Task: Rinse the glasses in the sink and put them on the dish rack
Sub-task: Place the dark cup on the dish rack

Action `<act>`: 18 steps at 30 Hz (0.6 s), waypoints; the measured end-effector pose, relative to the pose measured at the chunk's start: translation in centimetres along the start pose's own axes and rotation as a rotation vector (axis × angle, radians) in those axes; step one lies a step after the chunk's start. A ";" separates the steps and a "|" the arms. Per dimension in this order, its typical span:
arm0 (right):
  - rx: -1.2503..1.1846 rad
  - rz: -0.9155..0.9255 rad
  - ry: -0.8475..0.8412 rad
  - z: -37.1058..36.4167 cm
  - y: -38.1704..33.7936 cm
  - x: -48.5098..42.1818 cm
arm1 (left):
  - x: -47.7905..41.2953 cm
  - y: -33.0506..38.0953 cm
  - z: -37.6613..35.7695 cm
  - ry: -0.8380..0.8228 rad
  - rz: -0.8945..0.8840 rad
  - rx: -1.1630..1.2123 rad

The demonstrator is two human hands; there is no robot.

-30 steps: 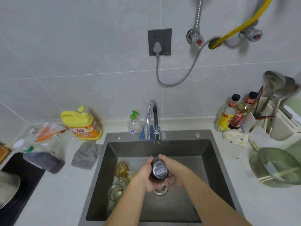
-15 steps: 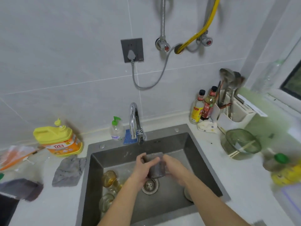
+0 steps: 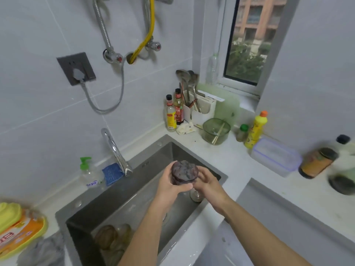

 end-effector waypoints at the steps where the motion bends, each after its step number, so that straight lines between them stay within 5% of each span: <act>1: -0.030 0.024 0.037 1.5 -0.4 0.9 | 0.2 0.6 -1.6 -0.042 -0.018 -0.014; 9: -0.184 0.131 0.336 16.7 -0.3 10.7 | 4.9 2.5 -18.4 -0.300 -0.089 -0.076; 18: -0.353 0.203 0.700 37.3 4.1 29.4 | 19.8 0.6 -43.3 -0.676 -0.119 -0.125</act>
Point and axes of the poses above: each hand's wrist, its own x-axis away from the middle knuckle, its own z-axis out of the back of the hand, y = z × x, the point moved 10 cm from there along -x, towards the middle knuckle, and after that the axes turned 4 degrees about y, right-handed, at the moved point
